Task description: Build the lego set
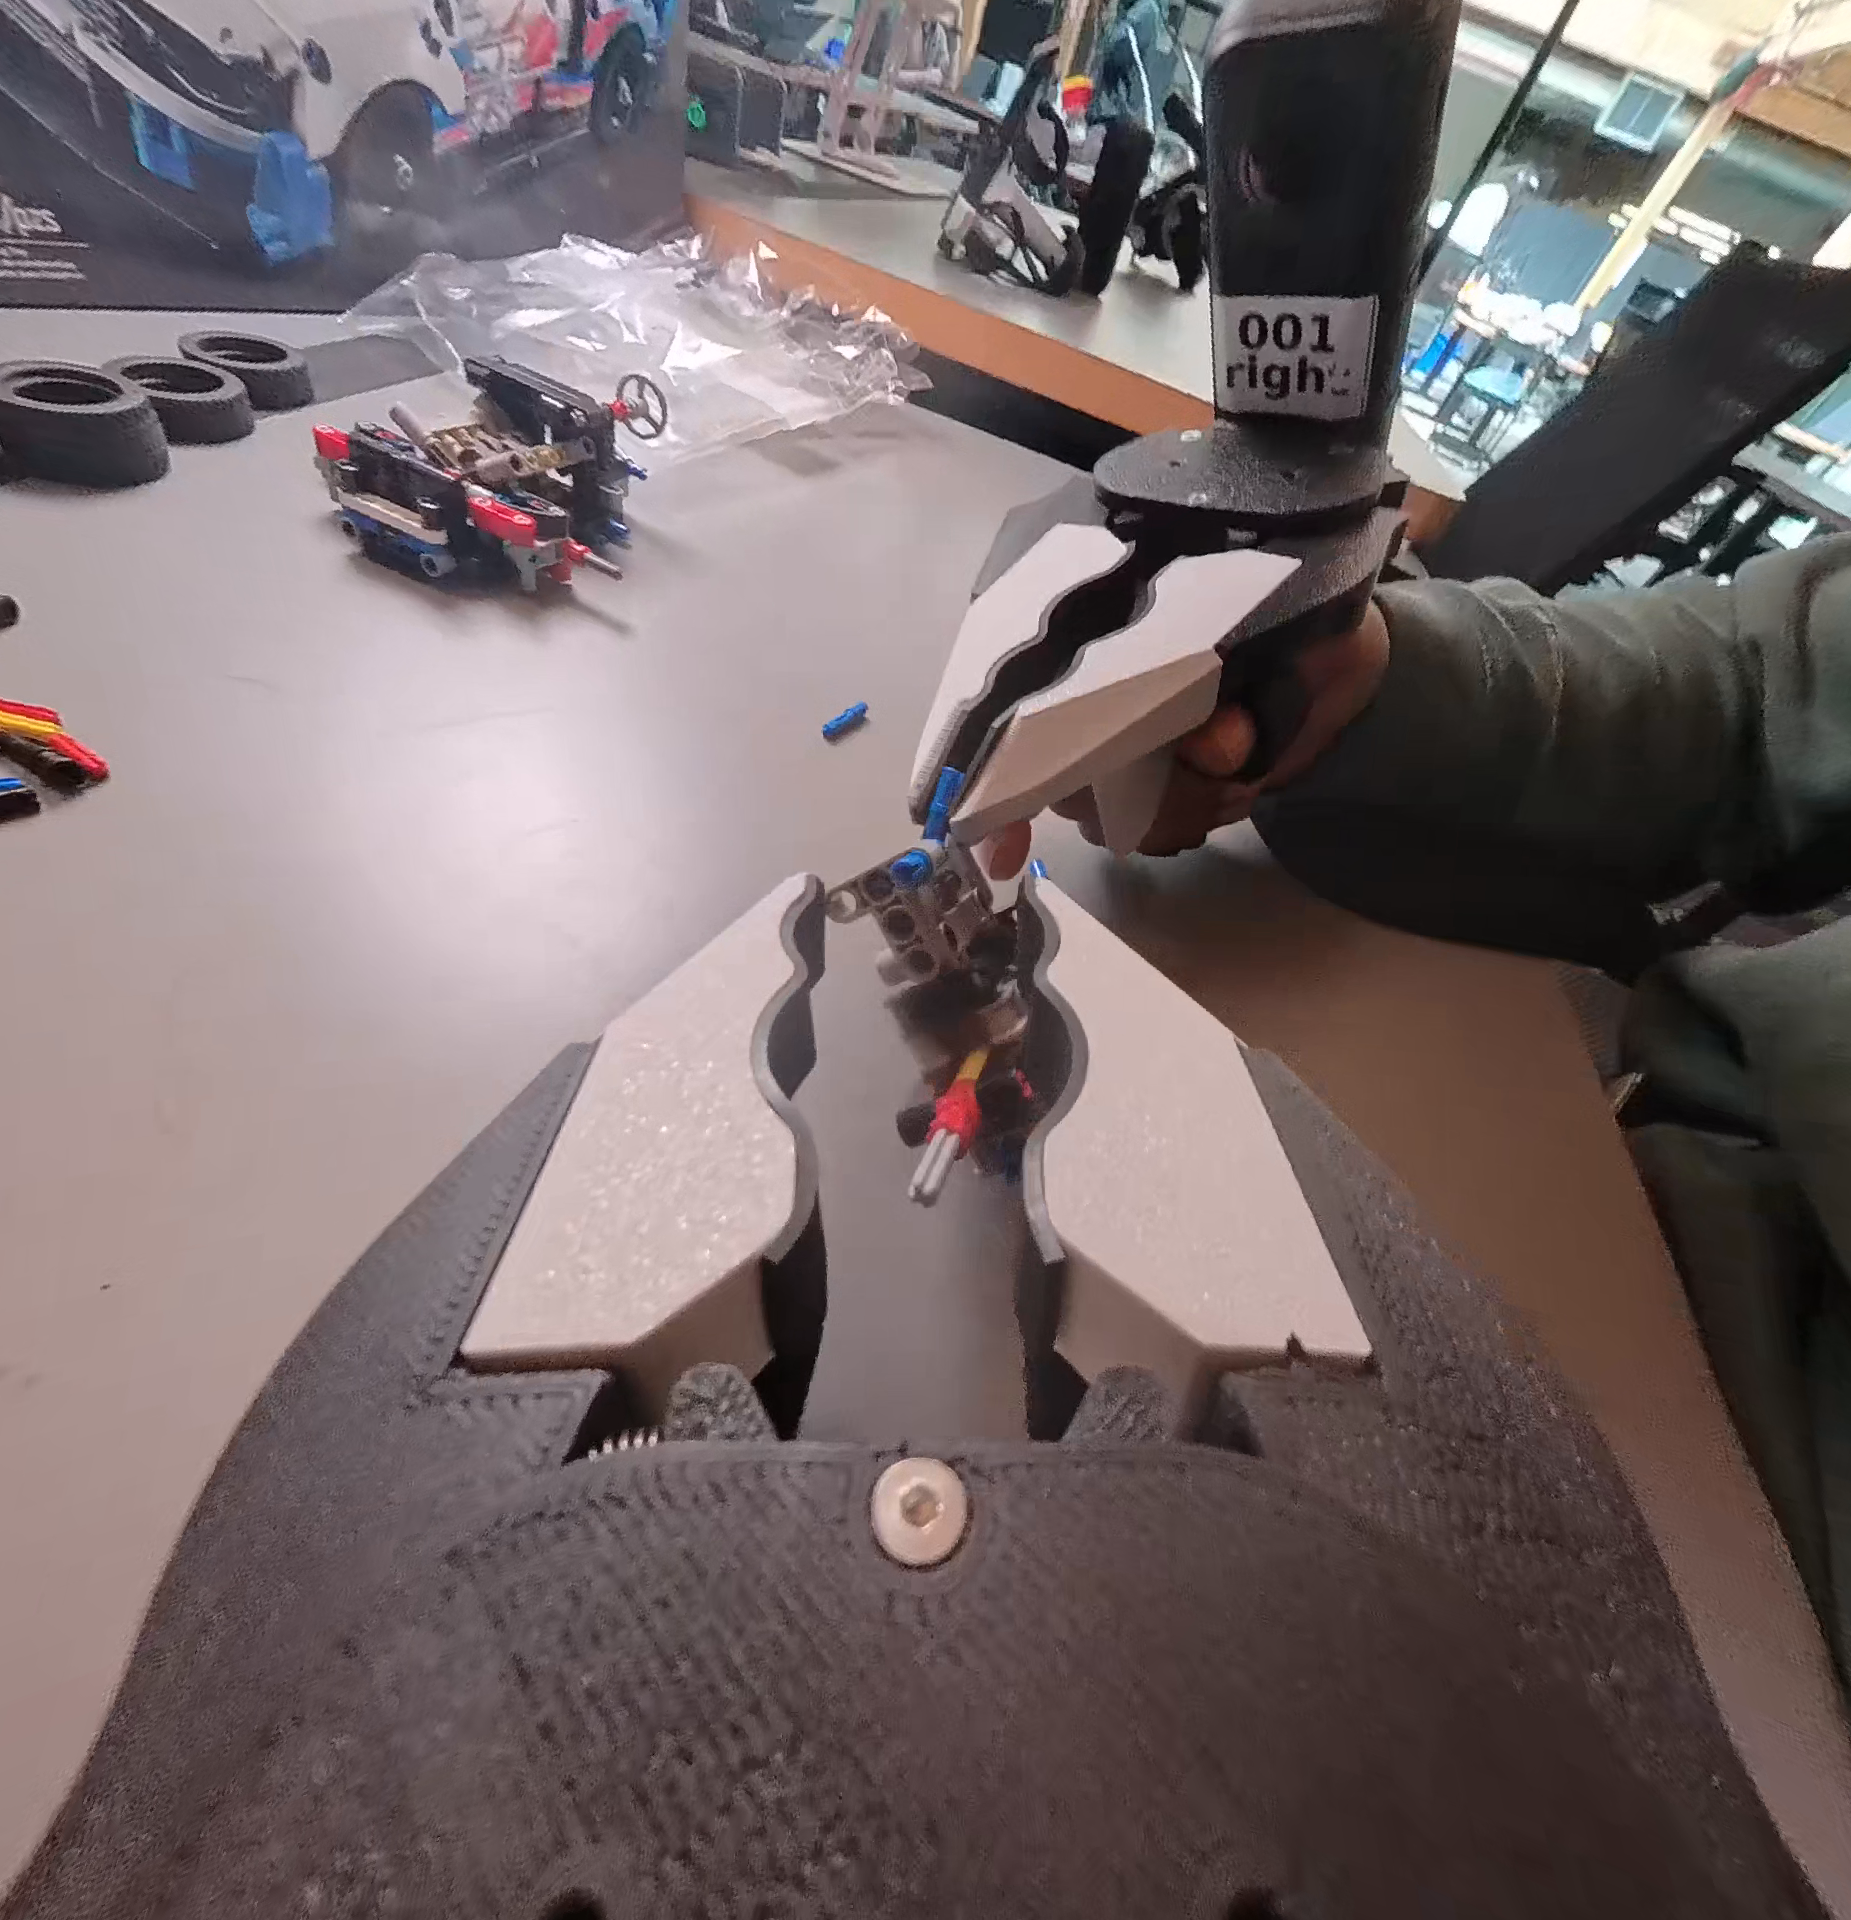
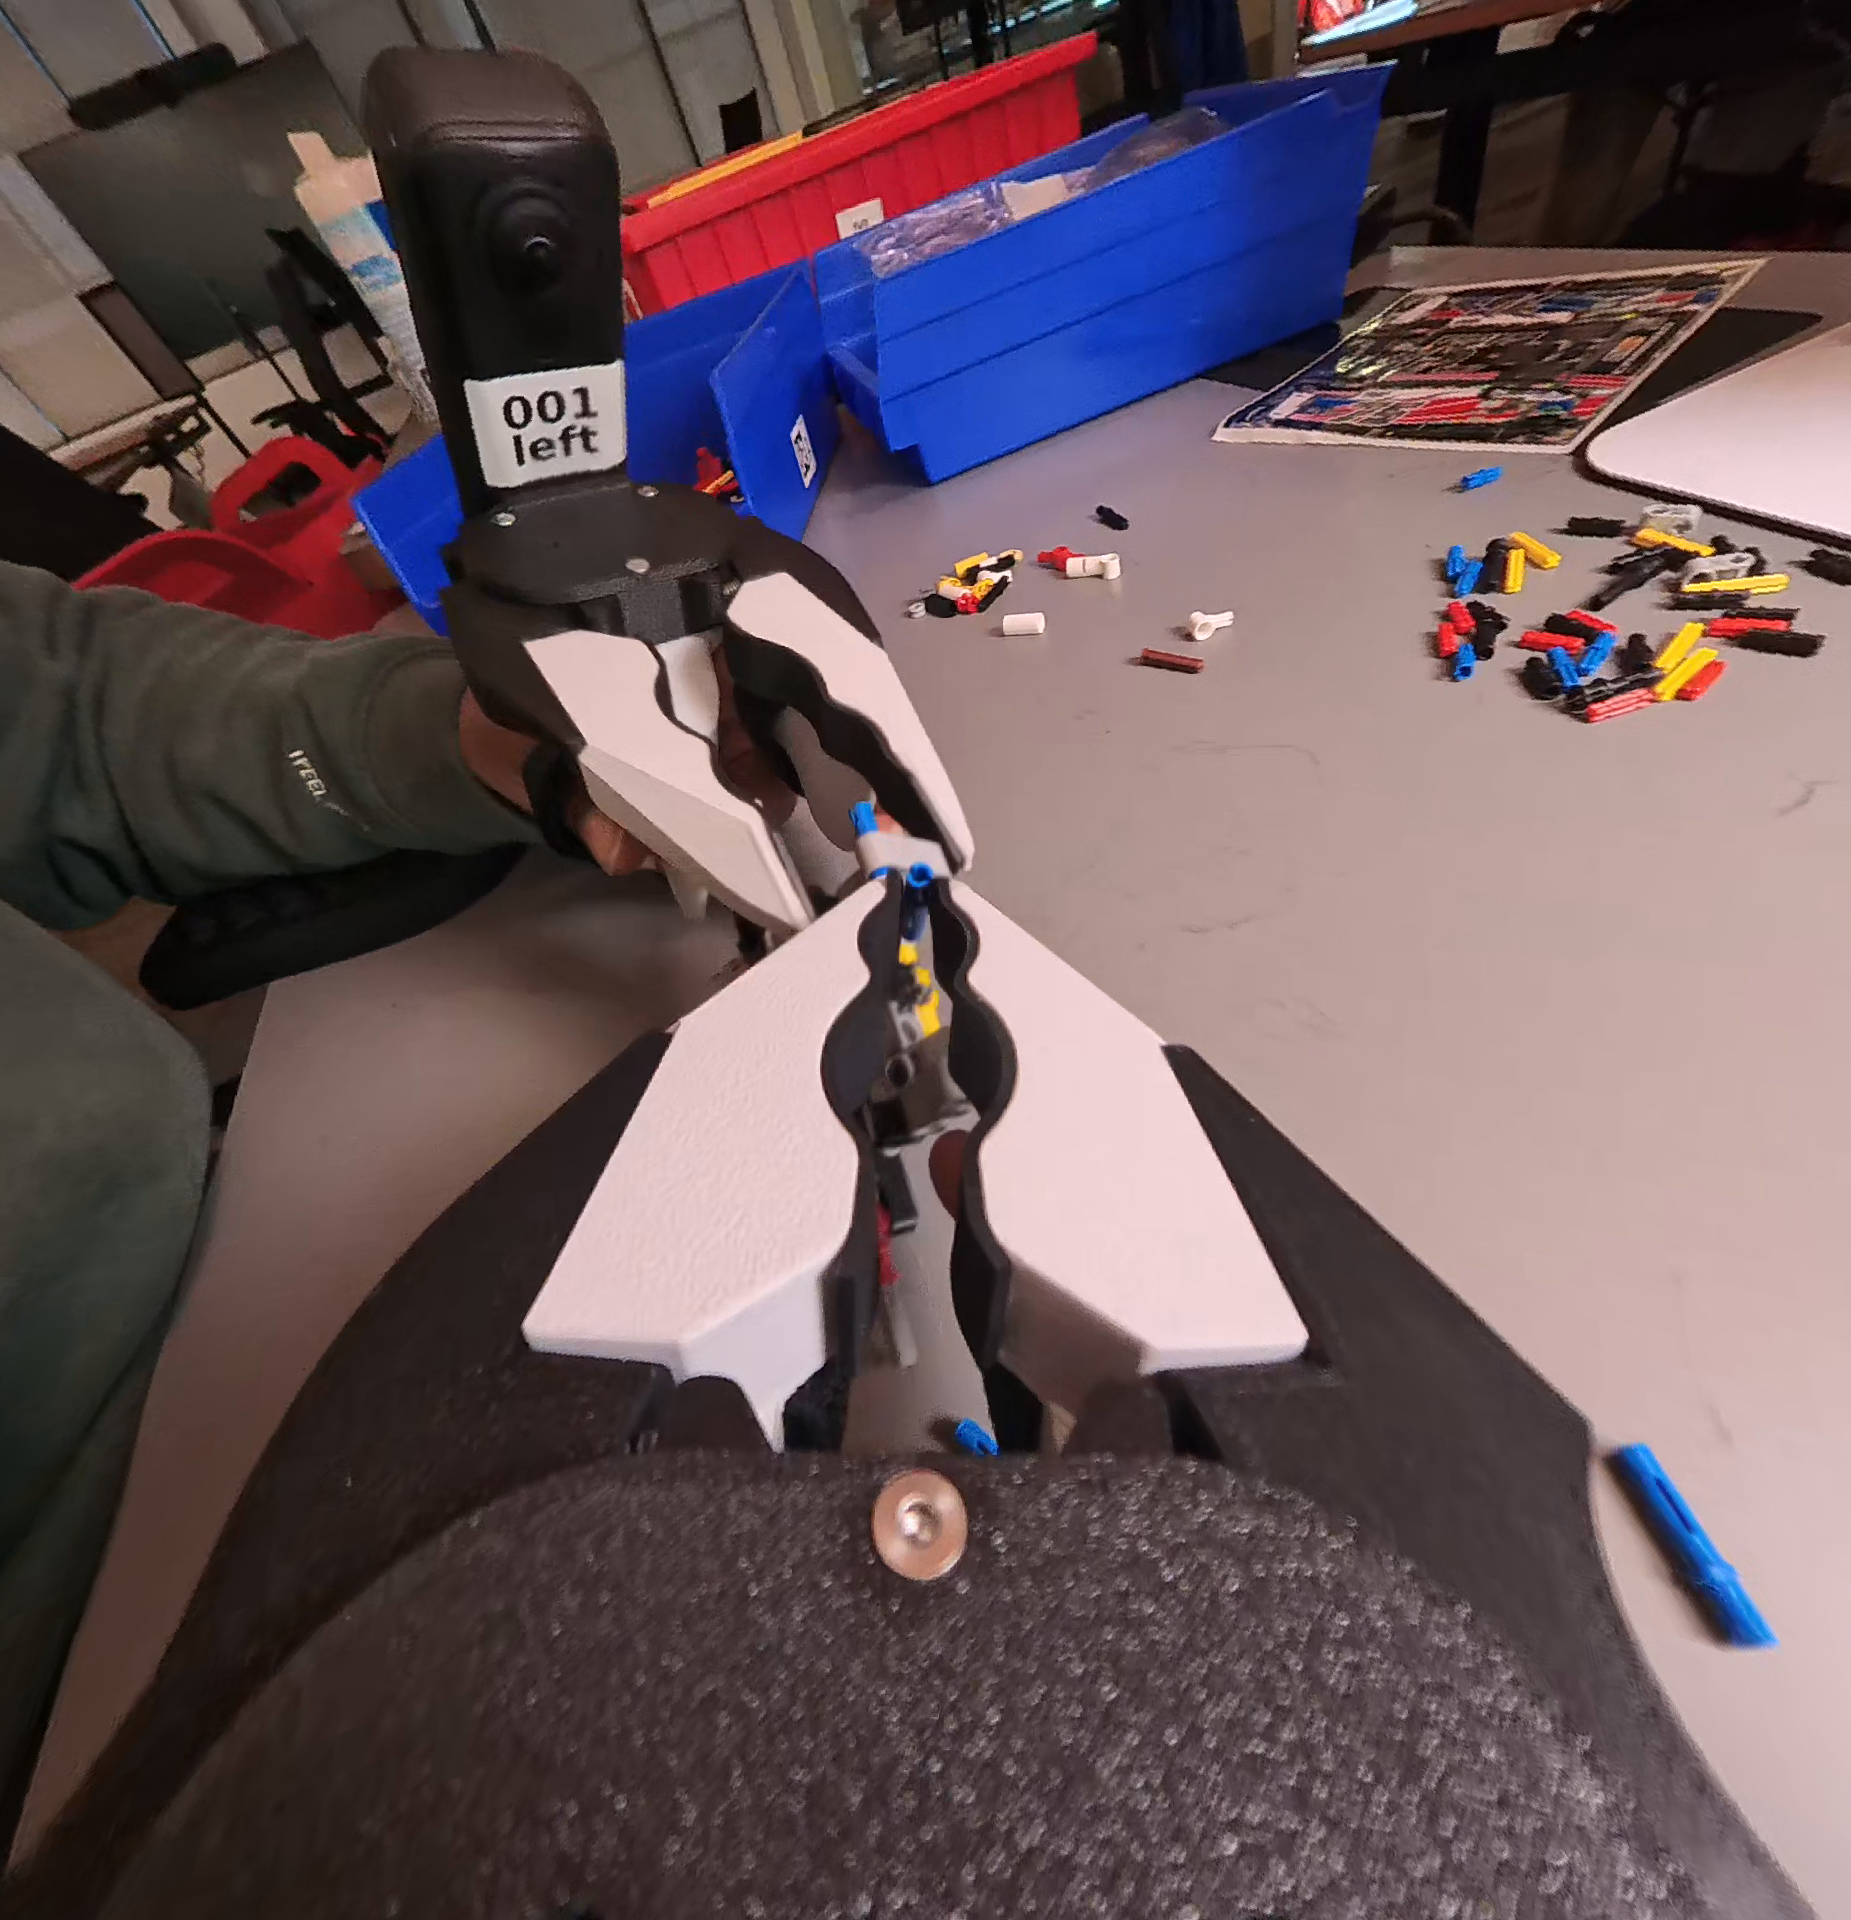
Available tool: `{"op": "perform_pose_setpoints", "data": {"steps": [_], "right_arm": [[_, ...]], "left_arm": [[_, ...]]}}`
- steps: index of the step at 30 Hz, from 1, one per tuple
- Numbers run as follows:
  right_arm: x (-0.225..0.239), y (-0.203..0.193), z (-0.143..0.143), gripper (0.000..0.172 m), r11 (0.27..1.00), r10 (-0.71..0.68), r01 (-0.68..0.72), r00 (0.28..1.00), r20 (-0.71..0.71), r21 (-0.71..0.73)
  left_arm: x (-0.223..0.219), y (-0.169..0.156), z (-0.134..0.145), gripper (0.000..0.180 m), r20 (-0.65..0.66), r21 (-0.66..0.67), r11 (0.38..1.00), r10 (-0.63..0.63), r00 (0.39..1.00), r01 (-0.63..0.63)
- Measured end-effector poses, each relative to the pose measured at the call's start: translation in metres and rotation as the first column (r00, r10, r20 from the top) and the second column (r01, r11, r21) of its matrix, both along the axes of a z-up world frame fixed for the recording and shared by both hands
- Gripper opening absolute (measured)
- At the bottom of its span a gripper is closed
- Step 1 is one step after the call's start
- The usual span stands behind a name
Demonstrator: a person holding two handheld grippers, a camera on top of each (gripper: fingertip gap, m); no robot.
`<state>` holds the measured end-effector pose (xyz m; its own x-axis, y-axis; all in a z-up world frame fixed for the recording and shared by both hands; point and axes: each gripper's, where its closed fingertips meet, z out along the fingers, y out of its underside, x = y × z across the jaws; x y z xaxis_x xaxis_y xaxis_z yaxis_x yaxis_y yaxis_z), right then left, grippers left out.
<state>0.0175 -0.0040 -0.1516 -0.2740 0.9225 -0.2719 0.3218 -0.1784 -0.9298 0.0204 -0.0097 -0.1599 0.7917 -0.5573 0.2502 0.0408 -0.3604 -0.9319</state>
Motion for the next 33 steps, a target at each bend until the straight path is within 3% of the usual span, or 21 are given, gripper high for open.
{"op": "perform_pose_setpoints", "data": {"steps": [6,11,12,14,17,20,24,29,33], "right_arm": [[0.001,0.001,-0.001,0.003,1.000,0.006,-0.006,1.000,0.011,0.008],[0.004,0.007,0.004,0.004,1.000,-0.009,0.009,1.000,0.000,0.028],[0.004,0.008,0.005,0.004,0.999,-0.011,0.011,1.000,-0.001,0.030],[0.005,0.010,0.005,0.004,0.999,-0.010,0.010,1.000,-0.002,0.043],[0.009,0.009,0.004,0.003,0.994,0.035,-0.037,0.999,0.025,0.103],[0.022,0.001,-0.009,0.003,0.976,0.132,-0.150,0.984,0.121,0.158],[0.039,-0.003,-0.025,0.004,0.942,0.202,-0.255,0.950,0.236,0.218],[0.054,-0.014,-0.038,0.003,0.902,0.260,-0.349,0.909,0.326,0.255],[0.057,-0.036,-0.044,0.004,0.873,0.328,-0.423,0.879,0.347,0.244]], "left_arm": [[0.005,-0.003,-0.010,0.000,-0.109,-0.018,1.000,-0.014,0.994,0.012],[-0.011,-0.002,-0.008,0.004,-0.068,-0.063,0.998,0.009,0.998,-0.013],[-0.015,-0.004,-0.005,0.011,-0.058,-0.077,0.997,-0.002,0.998,-0.002],[-0.019,-0.016,-0.001,0.022,-0.054,-0.136,0.988,-0.086,0.995,0.078],[-0.015,-0.058,-0.010,0.031,-0.075,-0.322,0.914,-0.286,0.955,0.248],[-0.009,-0.083,-0.036,0.028,-0.179,-0.409,0.873,-0.362,0.915,0.265],[0.006,-0.087,-0.056,0.013,-0.249,-0.417,0.865,-0.404,0.880,0.279],[-0.008,-0.063,-0.052,0.007,-0.284,-0.374,0.902,-0.332,0.900,0.215],[-0.045,-0.031,-0.052,0.013,-0.272,-0.322,0.947,-0.091,0.958,-0.001]]}}
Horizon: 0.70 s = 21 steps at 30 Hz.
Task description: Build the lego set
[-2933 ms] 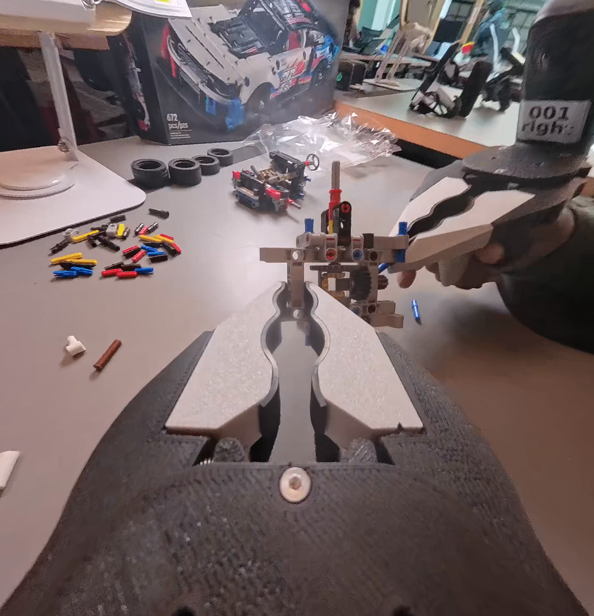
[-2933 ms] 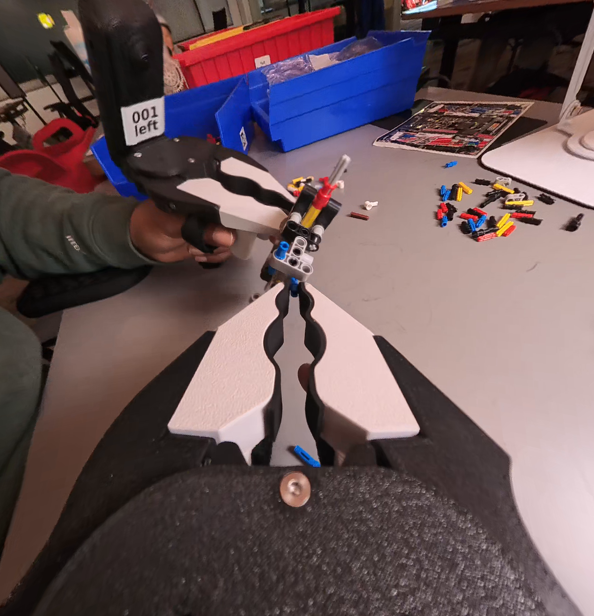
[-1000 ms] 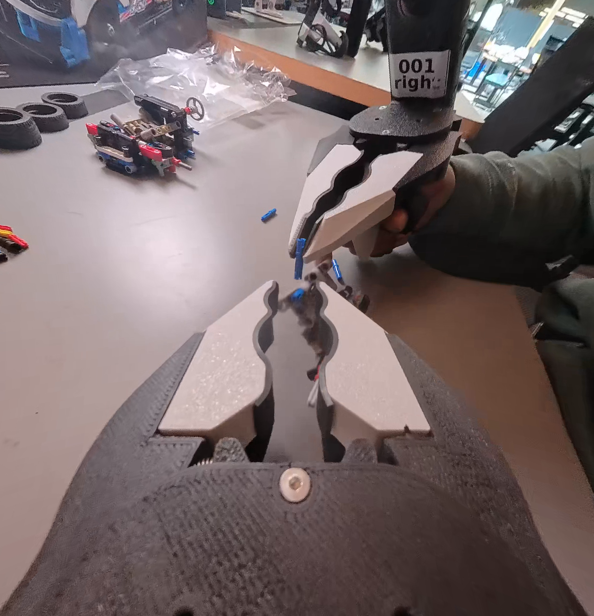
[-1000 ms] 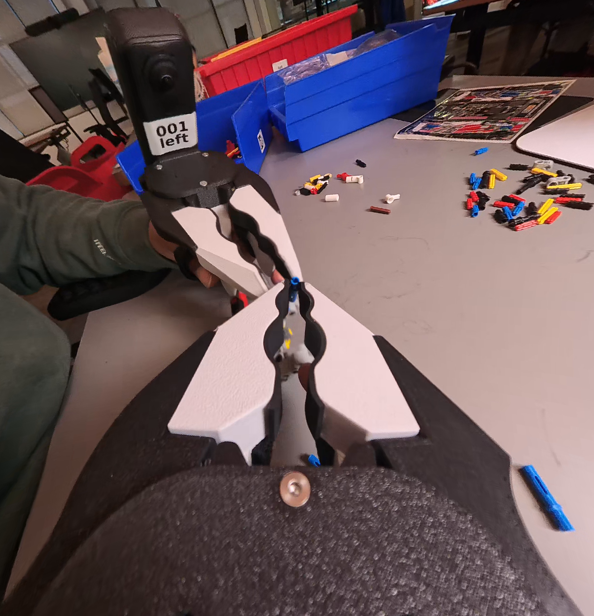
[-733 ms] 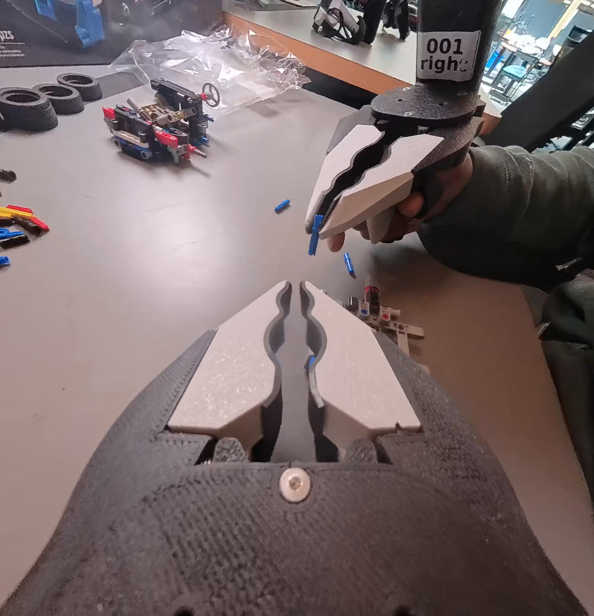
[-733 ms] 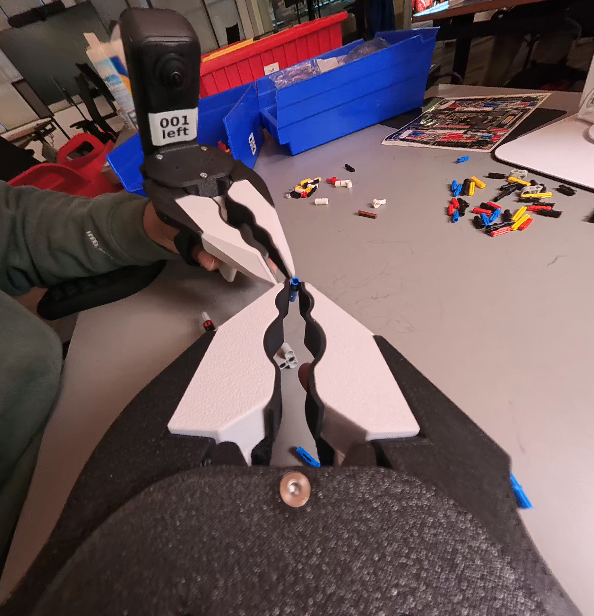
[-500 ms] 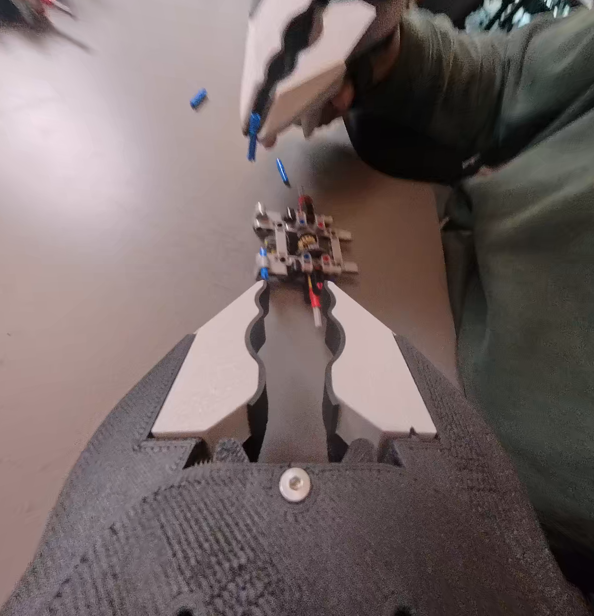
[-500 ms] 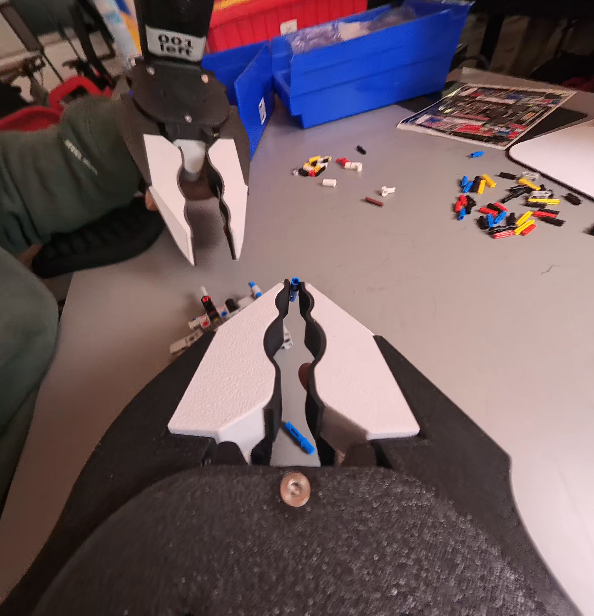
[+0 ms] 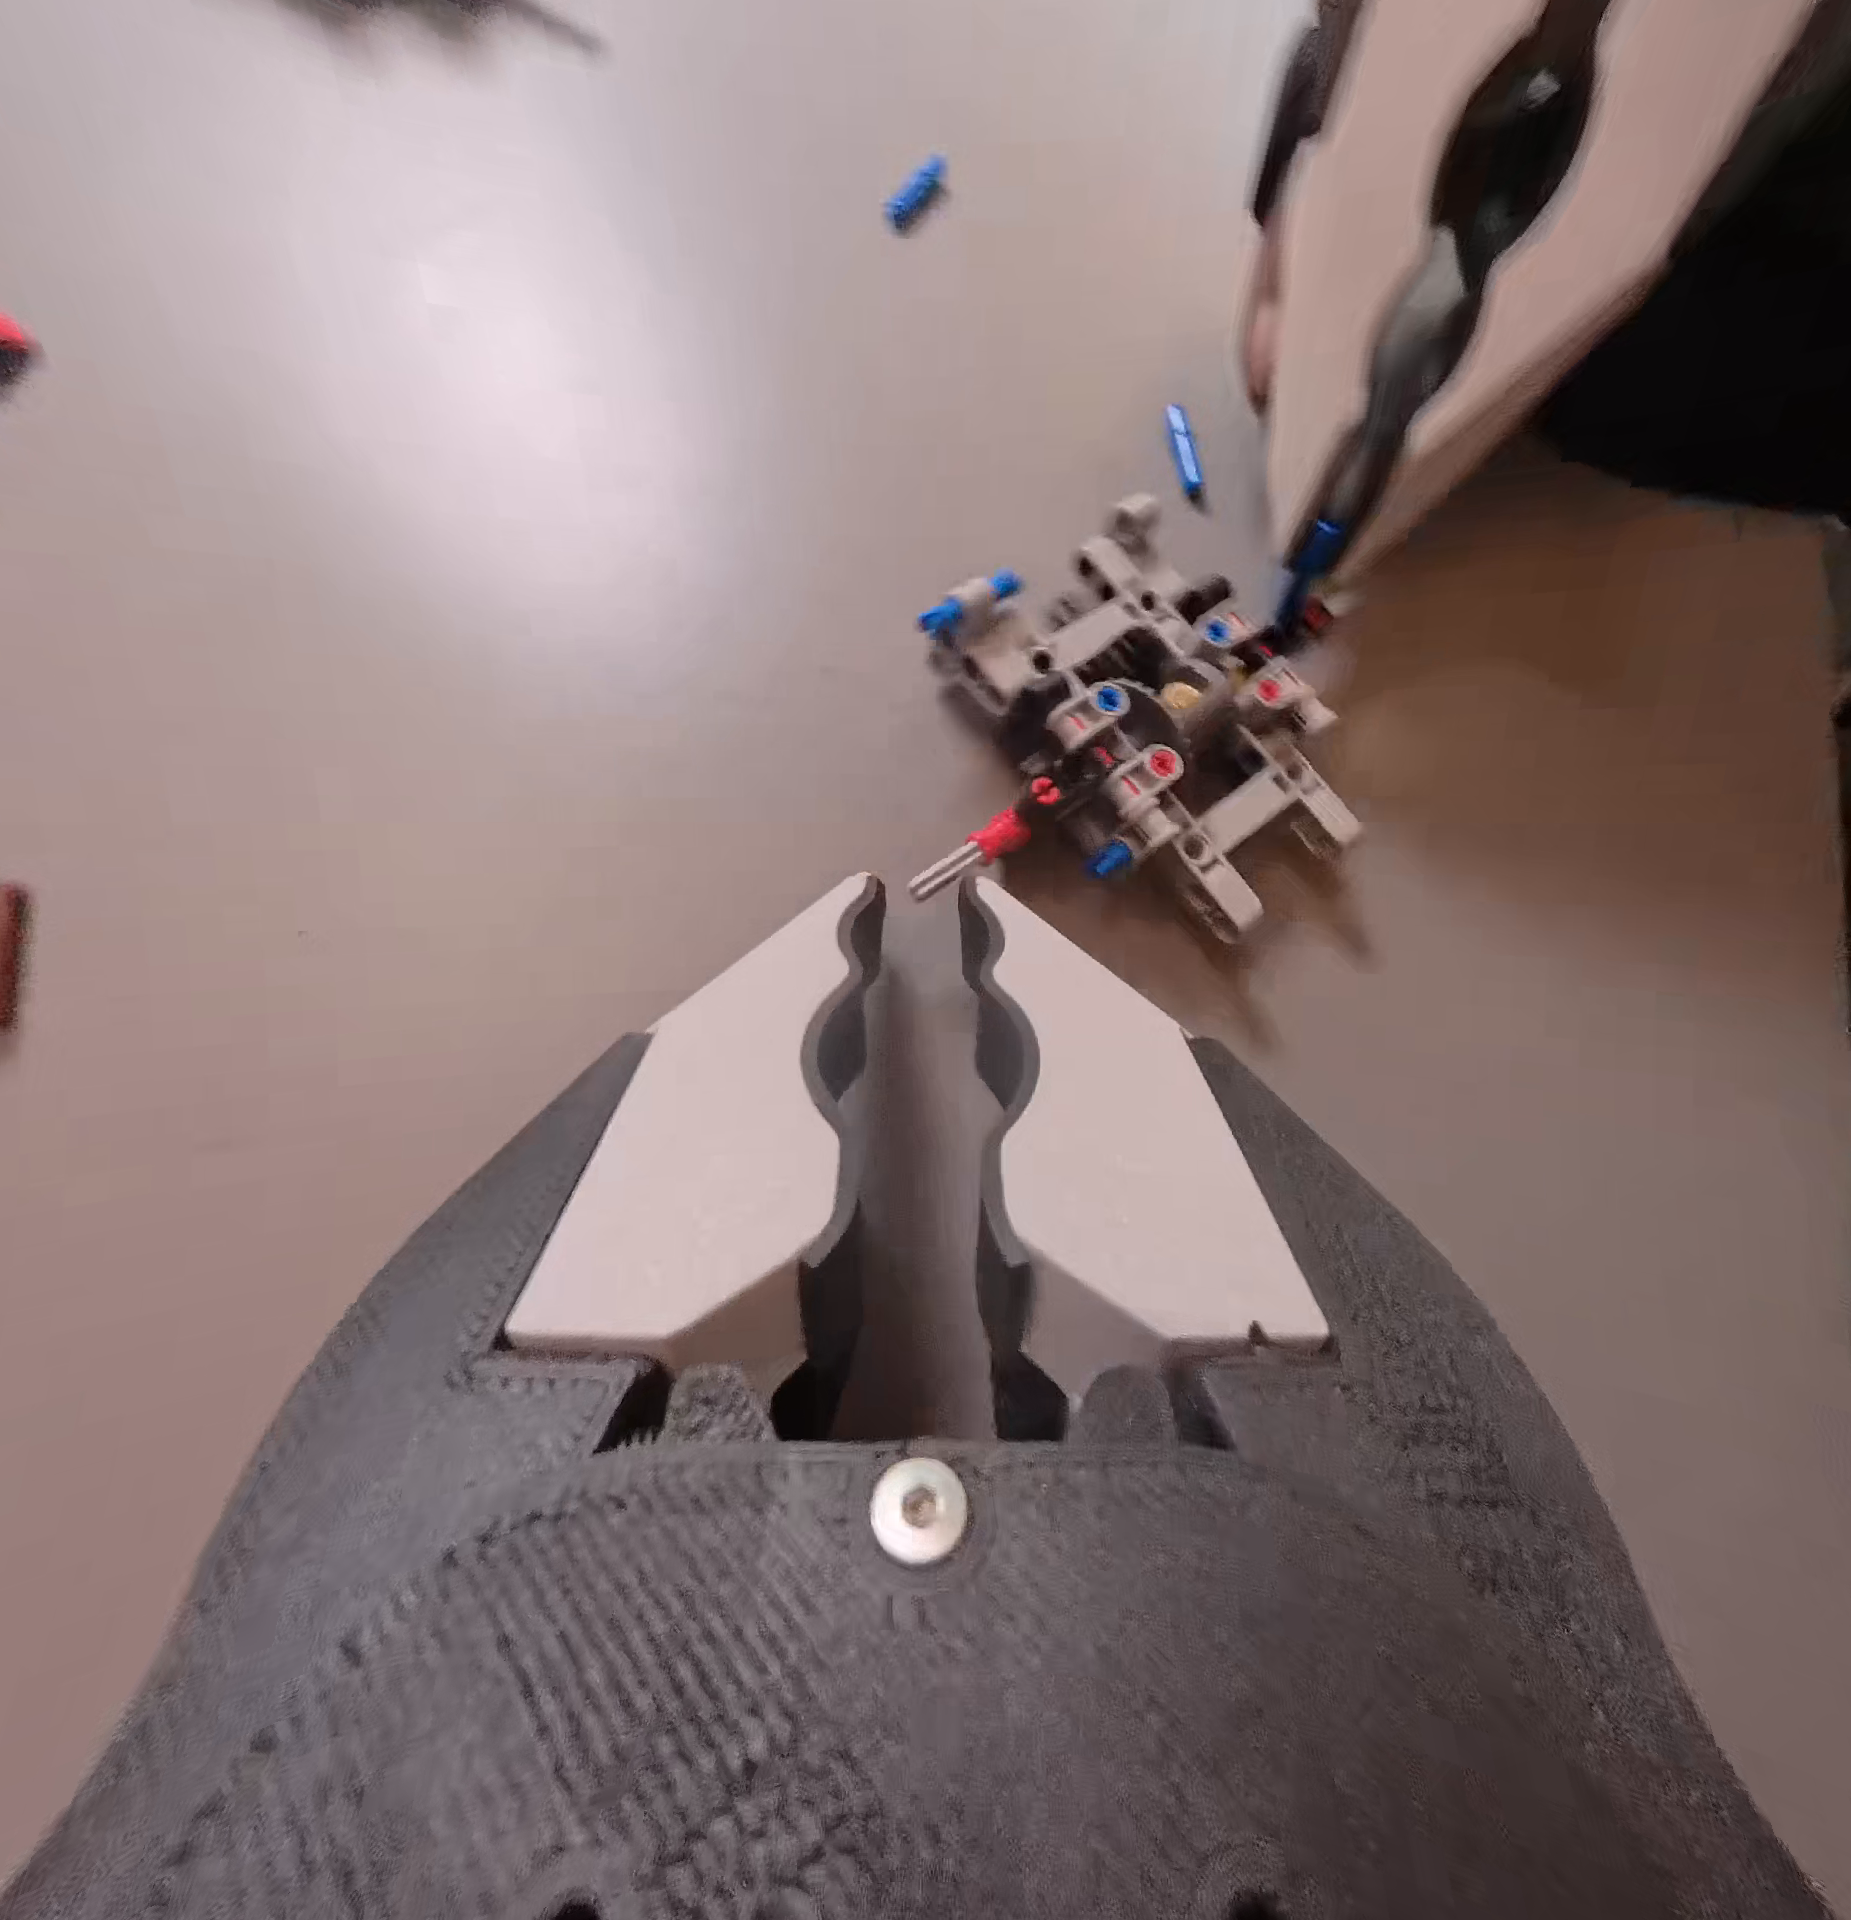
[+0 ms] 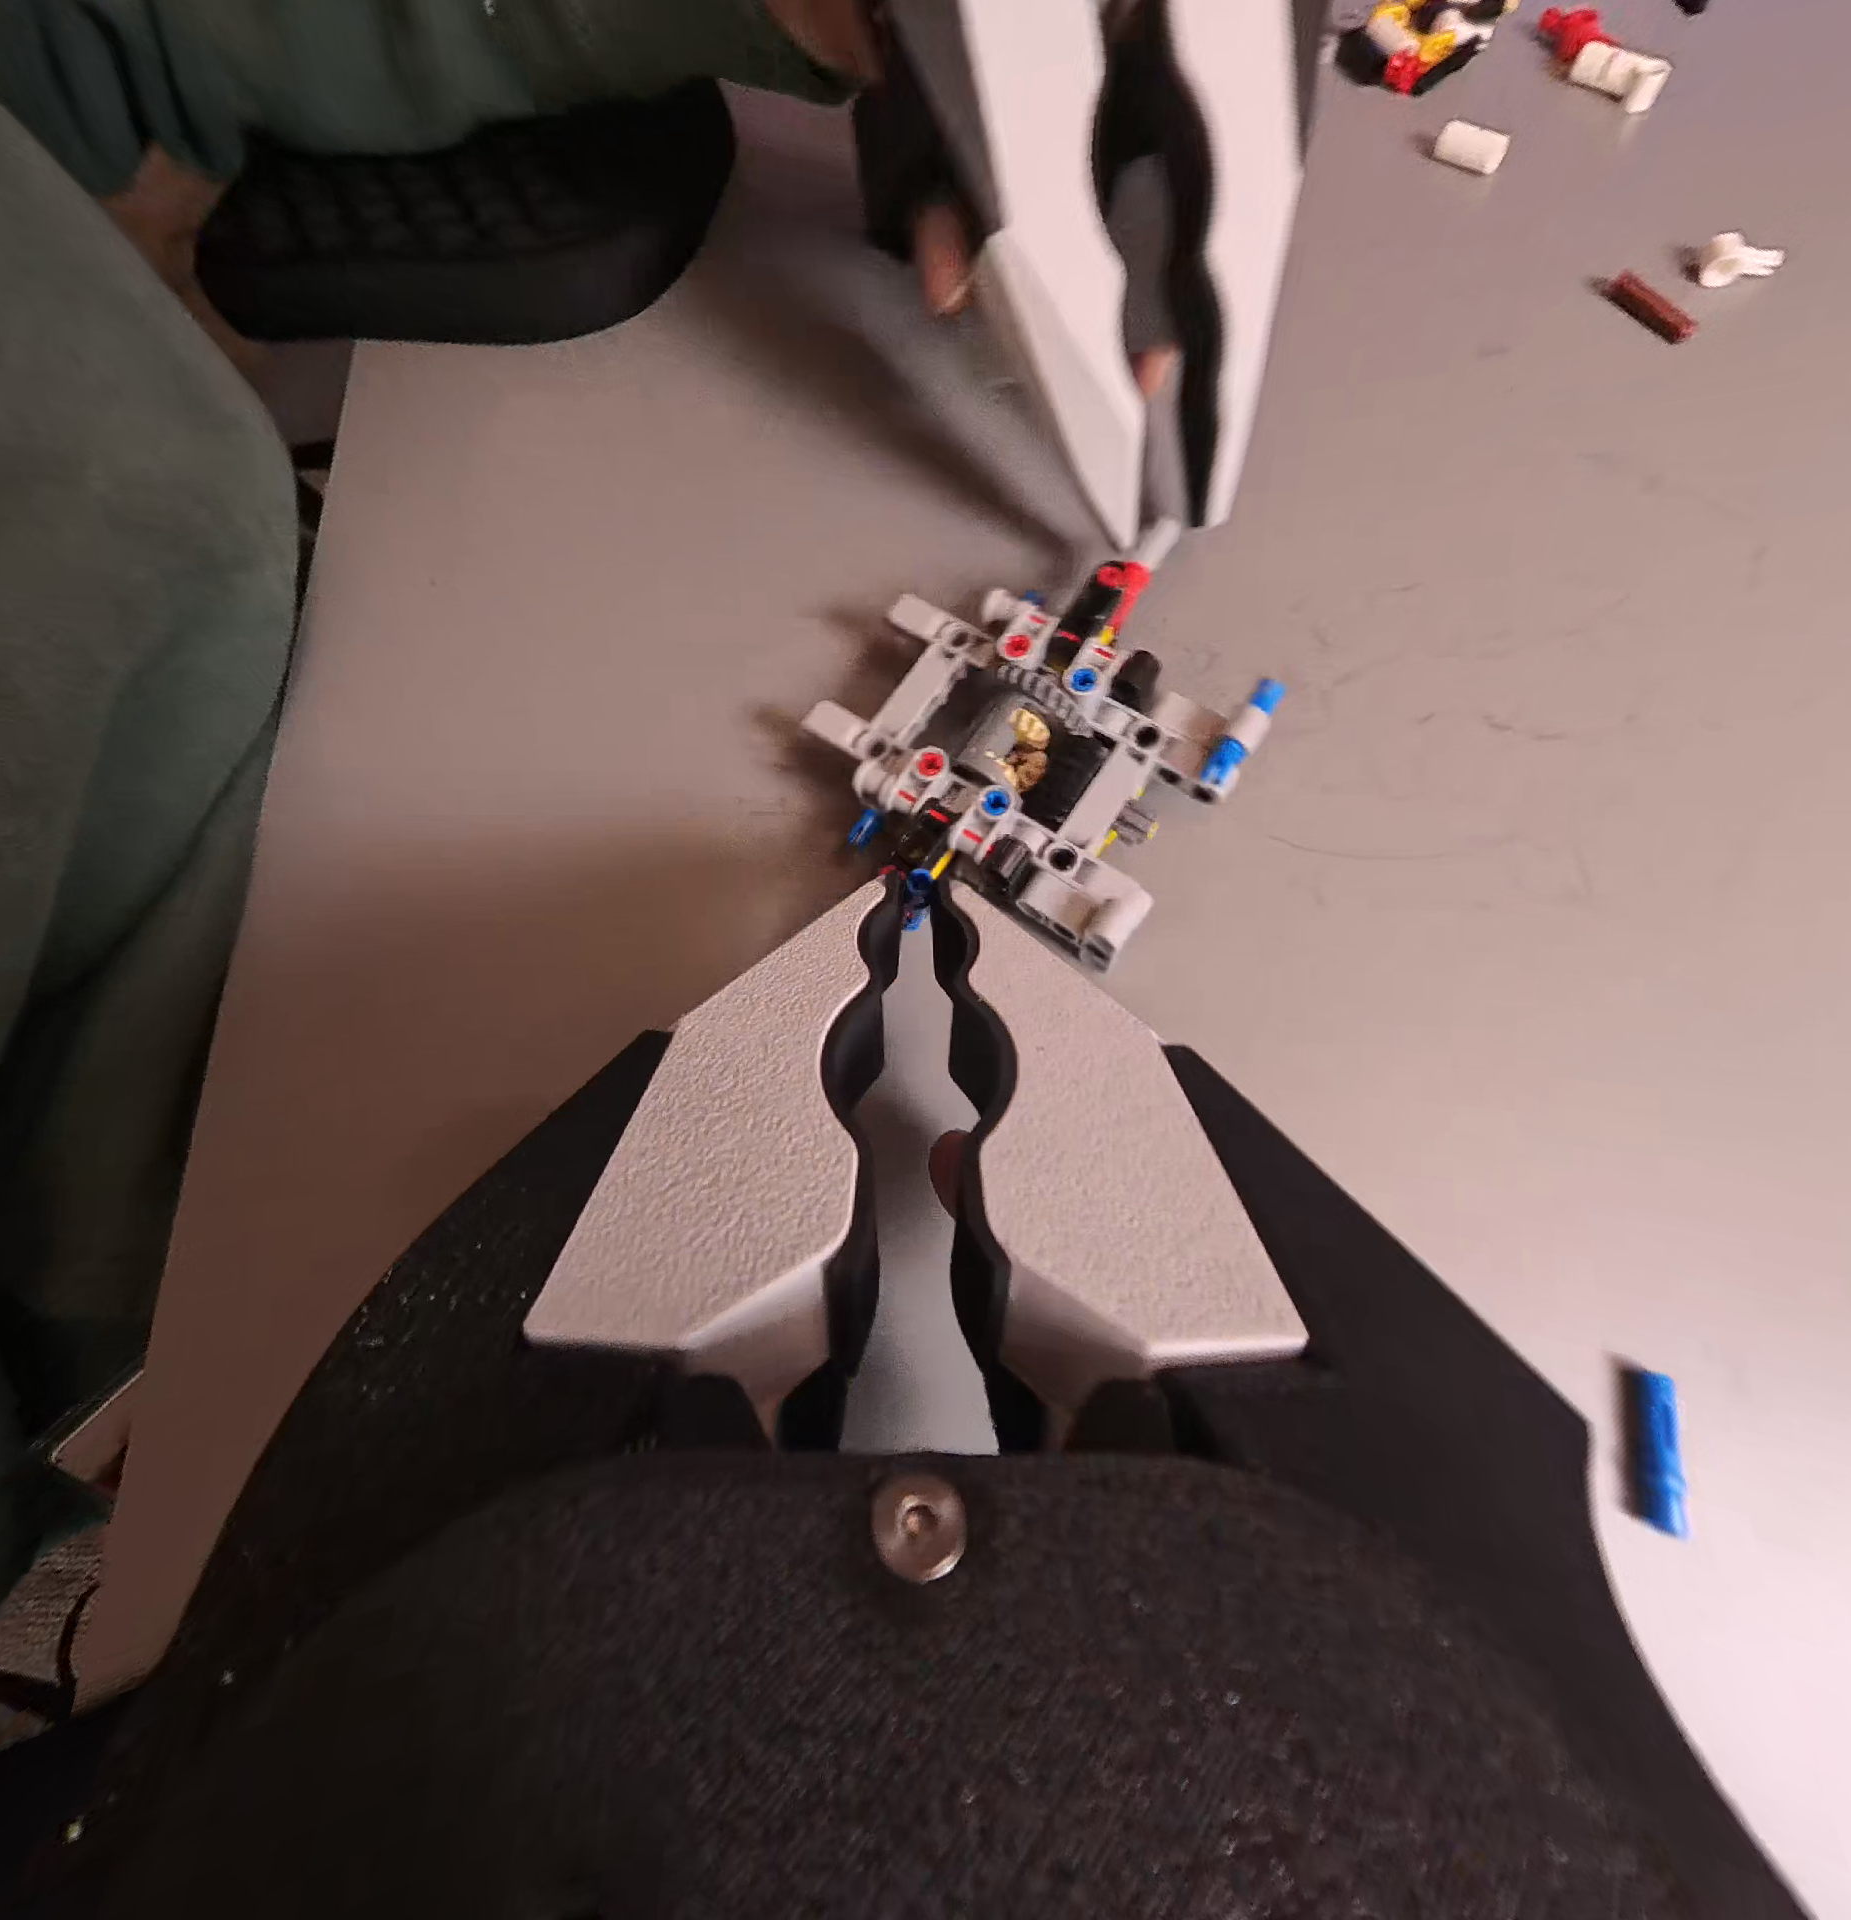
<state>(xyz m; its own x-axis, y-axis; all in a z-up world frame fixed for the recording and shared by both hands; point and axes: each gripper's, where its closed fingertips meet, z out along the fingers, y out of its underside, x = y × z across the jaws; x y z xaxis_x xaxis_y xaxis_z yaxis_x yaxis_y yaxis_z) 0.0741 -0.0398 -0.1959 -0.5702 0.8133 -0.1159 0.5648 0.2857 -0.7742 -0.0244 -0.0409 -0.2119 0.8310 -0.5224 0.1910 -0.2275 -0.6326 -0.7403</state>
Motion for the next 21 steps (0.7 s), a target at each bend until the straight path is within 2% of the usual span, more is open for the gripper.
{"op": "perform_pose_setpoints", "data": {"steps": [2,4,7,8,9,12,16,19,21], "right_arm": [[0.002,-0.012,-0.003,0.004,0.999,0.051,-0.051,0.999,0.004,-0.006],[0.005,-0.022,0.002,0.004,0.994,0.107,-0.108,0.994,-0.023,-0.025],[0.002,-0.011,0.014,0.004,0.997,0.056,-0.059,0.997,-0.058,-0.050],[0.001,-0.004,0.016,0.004,0.998,0.032,-0.035,0.998,-0.059,-0.054],[0.001,0.001,0.017,0.004,0.998,0.014,-0.018,0.998,-0.061,-0.054],[0.004,0.003,0.017,0.004,0.999,0.009,-0.011,0.999,-0.052,-0.052],[0.004,0.001,0.013,0.003,0.999,0.018,-0.019,0.999,-0.044,-0.027],[0.002,0.005,0.015,0.003,0.999,-0.005,0.003,0.998,-0.058,-0.032],[-0.002,0.011,0.021,0.003,0.998,-0.042,0.038,0.996,-0.081,-0.046]], "left_arm": [[-0.013,0.004,0.005,0.021,0.061,-0.010,0.996,0.095,0.994,-0.094],[-0.015,0.001,0.012,0.023,0.138,-0.029,0.991,0.130,0.982,-0.127],[0.010,-0.009,0.018,0.035,0.295,-0.118,0.990,0.107,0.949,-0.075],[0.019,-0.010,0.015,0.043,0.303,-0.141,0.989,0.094,0.948,-0.053],[0.027,-0.011,0.013,0.049,0.292,-0.146,0.989,0.072,0.954,-0.030],[0.050,-0.011,0.009,0.050,0.255,-0.164,0.986,-0.001,0.967,0.044],[0.053,-0.003,0.001,0.026,0.150,-0.165,0.983,-0.054,0.987,0.079],[0.057,0.000,0.001,0.024,0.122,-0.145,0.984,-0.090,0.988,0.107],[0.056,0.007,0.004,0.023,0.076,-0.076,0.992,-0.095,0.993,0.100]]}}
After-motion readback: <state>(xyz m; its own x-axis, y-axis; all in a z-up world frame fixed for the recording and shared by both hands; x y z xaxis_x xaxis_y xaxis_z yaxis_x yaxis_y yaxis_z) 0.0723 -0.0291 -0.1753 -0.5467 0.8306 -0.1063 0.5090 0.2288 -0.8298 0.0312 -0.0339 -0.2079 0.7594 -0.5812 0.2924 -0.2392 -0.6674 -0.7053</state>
